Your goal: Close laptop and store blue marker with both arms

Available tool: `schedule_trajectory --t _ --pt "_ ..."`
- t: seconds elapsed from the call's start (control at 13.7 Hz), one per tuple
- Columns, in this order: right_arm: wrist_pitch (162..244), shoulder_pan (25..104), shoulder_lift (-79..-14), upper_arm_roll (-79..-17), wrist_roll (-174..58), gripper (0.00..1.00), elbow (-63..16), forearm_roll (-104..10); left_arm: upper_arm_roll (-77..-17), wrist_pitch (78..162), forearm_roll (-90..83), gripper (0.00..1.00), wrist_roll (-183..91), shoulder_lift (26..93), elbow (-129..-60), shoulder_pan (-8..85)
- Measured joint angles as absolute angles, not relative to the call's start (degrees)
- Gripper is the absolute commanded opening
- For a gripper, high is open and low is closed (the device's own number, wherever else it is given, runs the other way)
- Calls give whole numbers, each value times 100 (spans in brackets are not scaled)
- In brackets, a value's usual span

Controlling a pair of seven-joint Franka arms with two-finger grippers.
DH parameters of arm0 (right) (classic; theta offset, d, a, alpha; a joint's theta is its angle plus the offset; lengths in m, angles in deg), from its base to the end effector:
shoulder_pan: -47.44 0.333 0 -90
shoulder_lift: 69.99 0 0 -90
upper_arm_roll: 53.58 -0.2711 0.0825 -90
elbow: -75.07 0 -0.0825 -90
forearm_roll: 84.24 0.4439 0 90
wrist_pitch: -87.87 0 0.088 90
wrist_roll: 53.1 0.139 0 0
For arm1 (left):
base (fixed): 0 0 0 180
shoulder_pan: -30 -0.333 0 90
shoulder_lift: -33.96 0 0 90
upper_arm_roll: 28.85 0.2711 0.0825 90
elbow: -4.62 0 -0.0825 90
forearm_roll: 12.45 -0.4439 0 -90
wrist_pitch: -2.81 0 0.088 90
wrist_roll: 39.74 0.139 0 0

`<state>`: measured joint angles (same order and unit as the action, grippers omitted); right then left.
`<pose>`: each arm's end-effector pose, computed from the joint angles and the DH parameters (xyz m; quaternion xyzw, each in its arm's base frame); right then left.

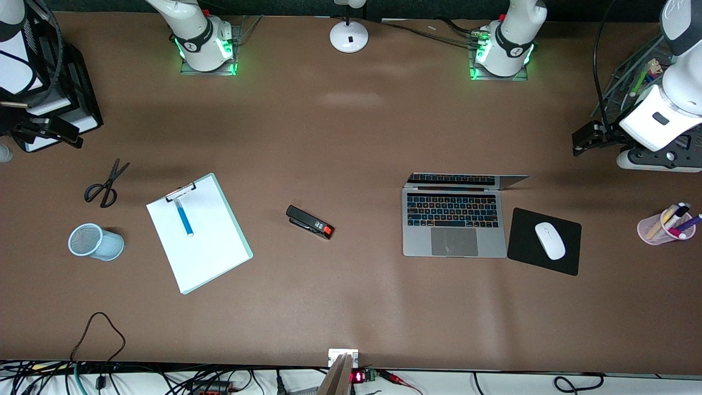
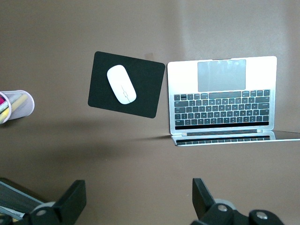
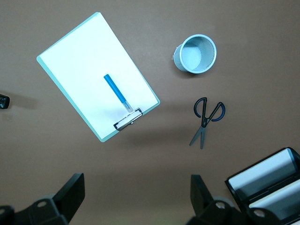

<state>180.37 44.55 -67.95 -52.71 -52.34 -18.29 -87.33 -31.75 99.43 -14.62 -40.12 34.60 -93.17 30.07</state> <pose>0.6209 -0.0480 0.4983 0.9986 -0.0376 -0.0260 0.0265 0.6197 -0.0272 0.4781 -0.9994 0.0251 0.0152 0.0189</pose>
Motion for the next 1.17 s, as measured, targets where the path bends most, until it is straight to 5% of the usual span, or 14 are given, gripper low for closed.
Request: schedule_trajectory --t 0.87,1.09,1.17 --pt "18414 4457 -6621 -5276 -5234 100 -1826 -8685 -3176 9942 -1462 95 -4012 3460 -9317 3007" --pt "18614 4459 -6335 -5282 -5235 100 -1821 -8596 -3177 9935 -1462 21 -4012 3464 -9317 3009" --pt "18621 4463 -6240 -5292 -5235 100 -1821 -8589 -3179 9929 -1462 11 -4012 3472 -9317 3014"
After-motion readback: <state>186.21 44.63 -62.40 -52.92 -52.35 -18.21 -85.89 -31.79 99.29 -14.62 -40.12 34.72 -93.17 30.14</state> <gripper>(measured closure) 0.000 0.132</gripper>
